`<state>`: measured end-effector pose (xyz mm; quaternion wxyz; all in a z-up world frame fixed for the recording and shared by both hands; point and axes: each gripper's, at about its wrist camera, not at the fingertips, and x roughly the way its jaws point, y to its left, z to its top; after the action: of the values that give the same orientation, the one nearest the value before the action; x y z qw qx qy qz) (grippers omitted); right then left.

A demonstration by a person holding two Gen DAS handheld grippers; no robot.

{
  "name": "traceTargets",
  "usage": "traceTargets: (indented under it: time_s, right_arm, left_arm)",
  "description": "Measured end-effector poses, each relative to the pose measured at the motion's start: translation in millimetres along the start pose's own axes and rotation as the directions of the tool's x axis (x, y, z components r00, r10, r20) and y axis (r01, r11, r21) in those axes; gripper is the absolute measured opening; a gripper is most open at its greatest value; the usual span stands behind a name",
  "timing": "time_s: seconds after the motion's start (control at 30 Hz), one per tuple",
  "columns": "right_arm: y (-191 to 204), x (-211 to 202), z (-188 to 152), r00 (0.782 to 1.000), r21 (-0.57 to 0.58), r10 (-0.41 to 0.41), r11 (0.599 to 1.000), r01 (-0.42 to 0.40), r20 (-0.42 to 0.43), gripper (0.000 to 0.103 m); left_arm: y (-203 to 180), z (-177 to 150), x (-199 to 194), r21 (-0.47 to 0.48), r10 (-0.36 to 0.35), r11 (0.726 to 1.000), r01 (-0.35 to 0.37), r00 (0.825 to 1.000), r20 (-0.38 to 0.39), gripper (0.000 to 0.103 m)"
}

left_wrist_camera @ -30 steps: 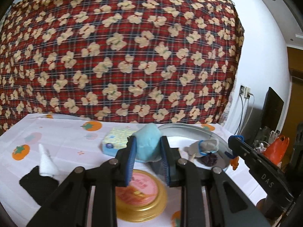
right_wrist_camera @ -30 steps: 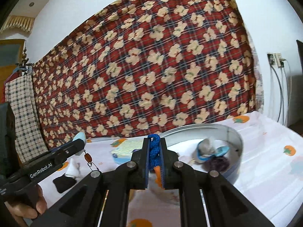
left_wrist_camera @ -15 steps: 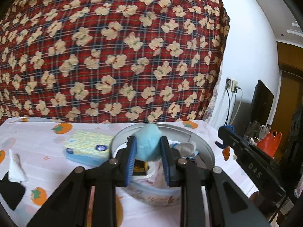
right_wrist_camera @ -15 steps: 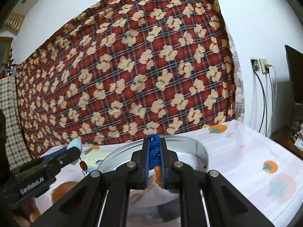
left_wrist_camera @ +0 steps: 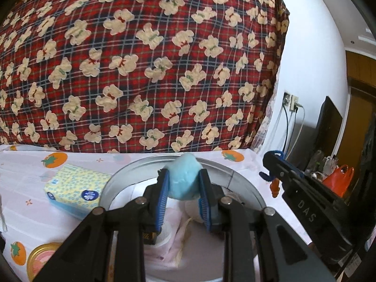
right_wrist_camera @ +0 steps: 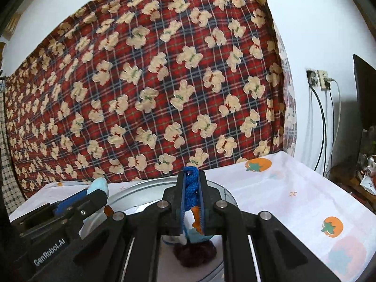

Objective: Organize soft objects
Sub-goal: 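Carry the black cloth and teal pompom over the tin with both grippers, then open both grippers to drop the black cloth and pompom into the tin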

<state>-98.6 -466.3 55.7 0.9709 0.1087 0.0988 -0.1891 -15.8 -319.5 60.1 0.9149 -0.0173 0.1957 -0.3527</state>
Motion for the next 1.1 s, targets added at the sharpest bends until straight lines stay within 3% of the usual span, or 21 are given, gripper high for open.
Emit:
traceTargets:
  time_s: [0.57, 0.93, 1.1]
  right_arm:
    - [4.1, 66.1, -11.4, 0.988, -0.076, -0.009, 0.997, -0.003, -0.151, 0.01]
    - [8.2, 76.2, -21.3, 0.976, -0.083, -0.007, 0.997, -0.011, -0.216, 0.01]
    - [14.8, 74.6, -25.5, 0.974, -0.105, 0.004, 0.994, -0.029, -0.226, 0.011]
  left_arm:
    - [6.7, -12.5, 50.8, -0.005, 0.043, 0.999, -0.043, 0.994, -0.097, 0.024]
    - [10.6, -22.6, 65.1, 0.022, 0.08, 0.997, -0.077, 0.98, -0.181, 0.024]
    - [13.5, -22.2, 64.4, 0.029, 0.106, 0.994, -0.103, 0.979, -0.174, 0.024]
